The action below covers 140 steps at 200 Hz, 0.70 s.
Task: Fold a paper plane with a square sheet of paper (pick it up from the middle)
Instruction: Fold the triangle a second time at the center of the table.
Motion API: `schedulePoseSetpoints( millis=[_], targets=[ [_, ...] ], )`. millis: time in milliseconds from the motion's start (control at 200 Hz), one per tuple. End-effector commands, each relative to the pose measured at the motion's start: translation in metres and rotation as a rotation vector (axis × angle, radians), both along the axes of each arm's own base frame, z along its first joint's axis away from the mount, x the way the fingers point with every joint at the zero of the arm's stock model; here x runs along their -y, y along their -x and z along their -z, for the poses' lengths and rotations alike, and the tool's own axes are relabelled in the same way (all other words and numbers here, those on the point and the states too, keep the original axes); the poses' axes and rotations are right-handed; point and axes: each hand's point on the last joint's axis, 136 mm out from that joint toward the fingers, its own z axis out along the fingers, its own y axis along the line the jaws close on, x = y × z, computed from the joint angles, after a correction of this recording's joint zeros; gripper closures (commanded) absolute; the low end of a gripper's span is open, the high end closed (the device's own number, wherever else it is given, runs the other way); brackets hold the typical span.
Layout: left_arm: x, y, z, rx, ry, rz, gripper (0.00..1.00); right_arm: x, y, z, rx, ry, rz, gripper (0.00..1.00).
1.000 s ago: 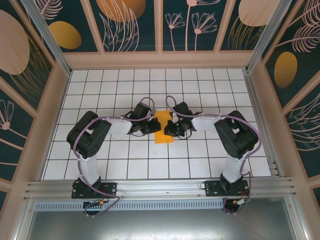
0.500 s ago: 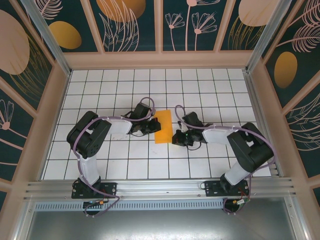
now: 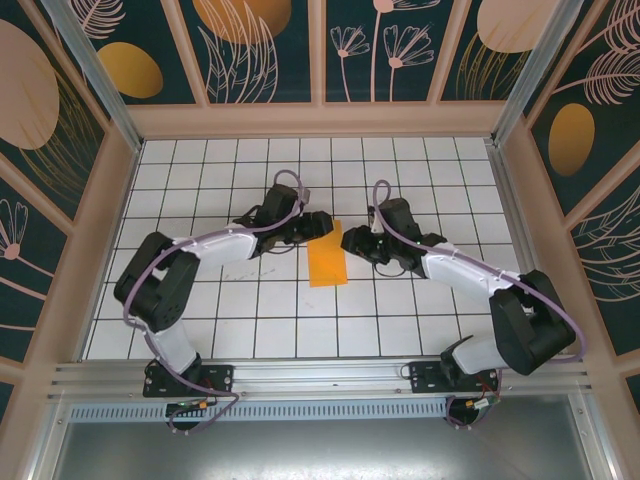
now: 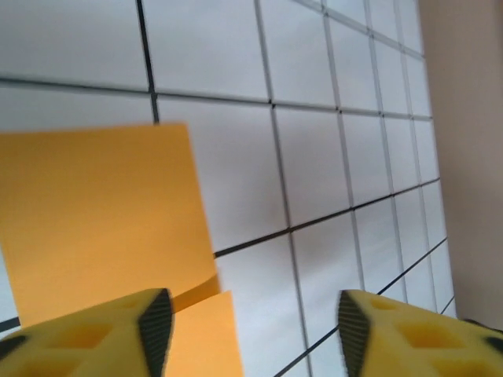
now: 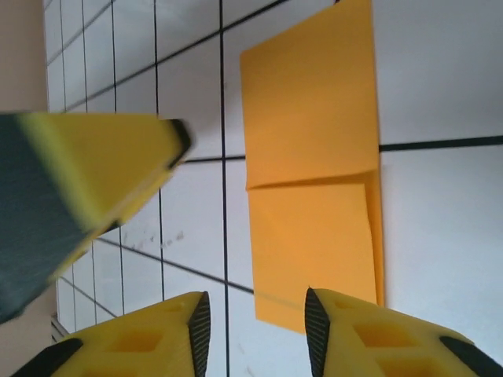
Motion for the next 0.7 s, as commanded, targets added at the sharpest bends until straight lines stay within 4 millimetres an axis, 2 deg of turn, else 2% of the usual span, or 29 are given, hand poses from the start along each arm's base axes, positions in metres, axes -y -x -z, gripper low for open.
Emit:
schedulePoseSetpoints(
  millis=[0, 85, 105, 245, 490, 696],
  targets=[
    [-0.022, -0.012, -0.021, 0.074, -0.024, -0.11, 0.33, 0.008, -0.021, -0.001, 0.053, -0.011, 0.023, 0.55],
    [-0.036, -0.017, -0.025, 0.085, -0.036, -0.175, 0.25, 0.01, -0.031, 0.005, 0.062, -0.007, -0.005, 0.52],
    [-0.043, -0.013, -0.017, 0.072, -0.049, -0.189, 0.23, 0.01, -0.033, 0.007, 0.061, -0.002, -0.014, 0.51],
    [-0.072, -0.007, -0.01, 0.072, -0.07, -0.278, 0.02, 0.006, -0.039, 0.023, 0.058, 0.009, -0.087, 0.49],
    [-0.089, 0.009, -0.003, 0.081, -0.078, -0.279, 0.01, -0.006, -0.046, 0.039, 0.052, -0.015, -0.145, 0.54],
    [-0.084, 0.014, -0.007, 0.094, -0.026, -0.259, 0.01, -0.018, -0.049, 0.052, 0.011, -0.027, -0.203, 0.59]
  ],
)
